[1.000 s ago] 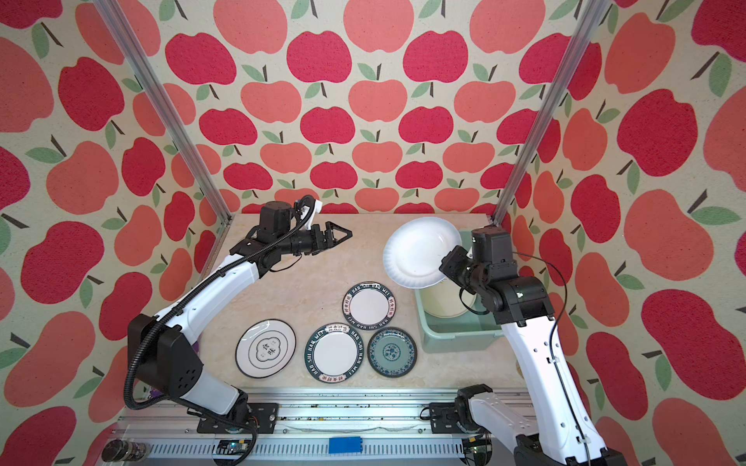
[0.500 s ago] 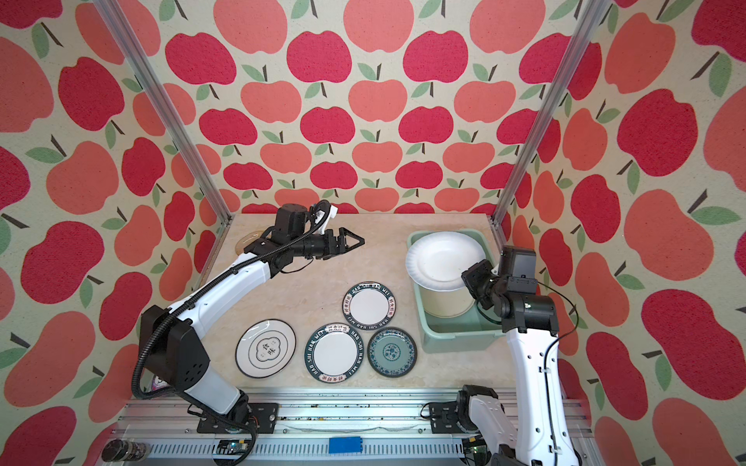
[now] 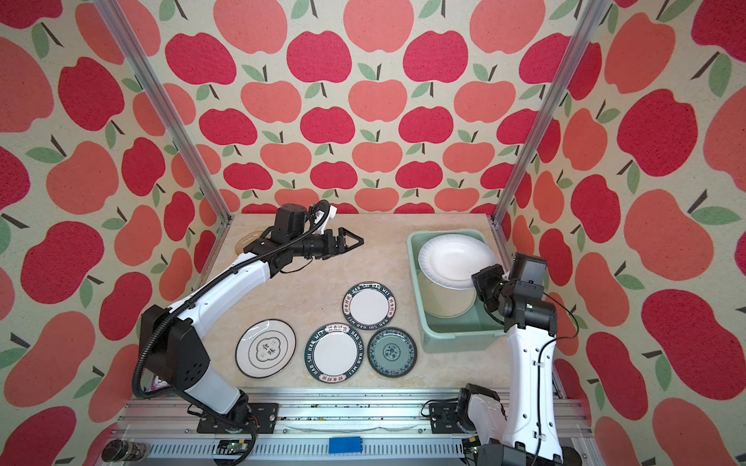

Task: Place the plates into the plastic bin on the countertop
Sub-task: Place the plate in the plastic bin.

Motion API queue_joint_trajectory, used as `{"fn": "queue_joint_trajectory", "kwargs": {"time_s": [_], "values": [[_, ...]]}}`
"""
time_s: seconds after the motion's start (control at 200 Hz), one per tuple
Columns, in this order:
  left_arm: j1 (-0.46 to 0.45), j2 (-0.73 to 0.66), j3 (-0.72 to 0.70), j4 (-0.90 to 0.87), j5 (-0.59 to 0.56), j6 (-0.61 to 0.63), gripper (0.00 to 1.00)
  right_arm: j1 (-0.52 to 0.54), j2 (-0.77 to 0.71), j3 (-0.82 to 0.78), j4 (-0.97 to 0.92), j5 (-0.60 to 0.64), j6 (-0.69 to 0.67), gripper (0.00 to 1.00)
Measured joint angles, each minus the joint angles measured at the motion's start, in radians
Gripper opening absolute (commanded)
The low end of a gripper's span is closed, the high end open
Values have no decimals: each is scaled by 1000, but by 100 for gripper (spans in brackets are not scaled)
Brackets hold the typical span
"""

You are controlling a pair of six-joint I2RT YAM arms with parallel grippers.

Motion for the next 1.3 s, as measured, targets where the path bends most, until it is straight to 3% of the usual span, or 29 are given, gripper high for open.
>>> {"fn": "queue_joint_trajectory", "kwargs": {"time_s": [0.775, 1.296], "values": [[14, 39, 6, -50, 11, 16, 99, 0, 157, -169, 149, 74, -43, 0], [16, 66, 37, -92, 11, 27, 99, 3, 255, -160, 263, 76, -123, 0]]}}
